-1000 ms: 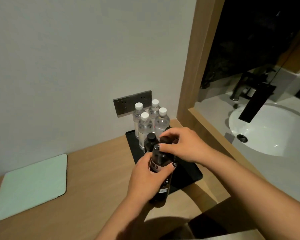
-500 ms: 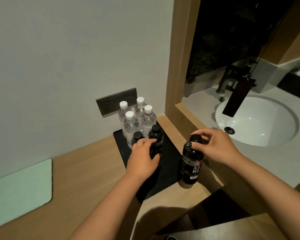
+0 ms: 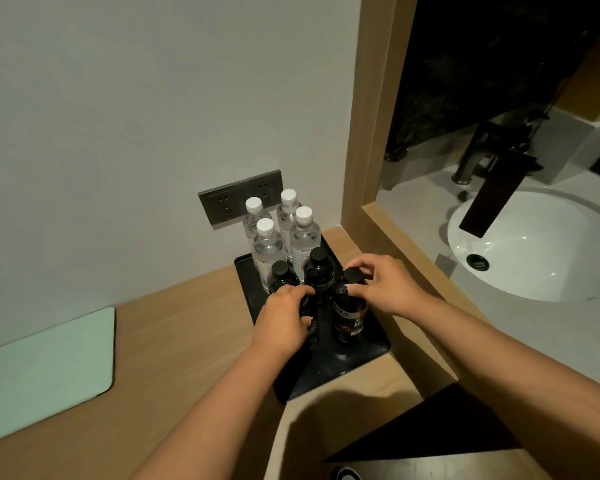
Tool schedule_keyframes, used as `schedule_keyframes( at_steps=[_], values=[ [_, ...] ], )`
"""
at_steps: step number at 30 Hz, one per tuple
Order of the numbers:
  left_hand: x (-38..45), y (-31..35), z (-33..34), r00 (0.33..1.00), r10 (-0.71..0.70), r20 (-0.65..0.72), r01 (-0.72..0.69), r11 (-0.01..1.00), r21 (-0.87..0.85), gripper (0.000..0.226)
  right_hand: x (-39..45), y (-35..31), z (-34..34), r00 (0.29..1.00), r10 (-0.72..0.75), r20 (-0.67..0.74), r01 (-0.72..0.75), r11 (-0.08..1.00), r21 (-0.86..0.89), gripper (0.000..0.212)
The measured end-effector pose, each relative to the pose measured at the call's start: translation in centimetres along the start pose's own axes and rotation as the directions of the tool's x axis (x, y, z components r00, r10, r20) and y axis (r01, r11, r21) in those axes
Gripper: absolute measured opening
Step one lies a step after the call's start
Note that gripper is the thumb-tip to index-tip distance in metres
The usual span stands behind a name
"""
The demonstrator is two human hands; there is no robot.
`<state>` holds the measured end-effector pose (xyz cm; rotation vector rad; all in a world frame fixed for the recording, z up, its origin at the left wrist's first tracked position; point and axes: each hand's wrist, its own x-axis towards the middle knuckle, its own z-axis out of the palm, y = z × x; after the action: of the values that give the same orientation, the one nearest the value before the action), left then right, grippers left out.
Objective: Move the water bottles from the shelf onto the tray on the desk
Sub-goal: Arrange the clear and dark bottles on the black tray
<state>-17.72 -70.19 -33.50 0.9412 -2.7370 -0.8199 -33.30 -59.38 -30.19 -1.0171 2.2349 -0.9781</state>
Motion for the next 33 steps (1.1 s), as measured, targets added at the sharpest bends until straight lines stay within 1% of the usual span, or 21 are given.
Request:
schedule_keyframes(
  at_steps=[6,11,15,20,23,27,33],
  values=[
    [0.0,-0.7,0.6,0.999,0.017,-0.033,-0.017,1.0,-0.002,0.051,1.3,0.2,1.3,0.998,-0.016,0.058,0.016,1.0,0.003,0.029],
    [0.0,-1.0,0.9,0.998,-0.01,-0.065,0.007,0.999,-0.048,0.056,1.4,0.9,1.8,0.994,-0.011,0.108,0.013,1.0,-0.018,0.03],
    [-0.1,-1.2,0.4,0.994,-0.076,-0.074,0.064,0.987,-0.149,0.056,1.4,1.2,2.1,0.993,-0.026,0.111,0.024,1.0,0.02,0.033],
    [-0.3,-1.0,0.4,0.992,-0.097,-0.075,0.083,0.982,-0.17,0.052,1.5,1.1,2.9,0.997,-0.054,0.061,0.053,0.999,0.004,0.032],
    [-0.5,-1.1,0.4,0.989,-0.12,-0.083,0.11,0.987,-0.12,0.055,1.5,1.1,3.2,0.998,-0.052,0.019,0.052,0.999,0.001,0.032],
    [-0.5,-1.1,0.2,0.985,-0.15,-0.087,0.148,0.989,-0.029,0.062,1.6,0.9,3.1,0.997,-0.032,0.064,0.031,0.999,0.023,0.034],
    [-0.2,-1.4,-0.2,0.991,-0.132,-0.012,0.132,0.991,-0.014,0.064,1.7,0.9,3.3,0.999,-0.009,0.042,0.008,0.999,0.045,0.036]
  ],
)
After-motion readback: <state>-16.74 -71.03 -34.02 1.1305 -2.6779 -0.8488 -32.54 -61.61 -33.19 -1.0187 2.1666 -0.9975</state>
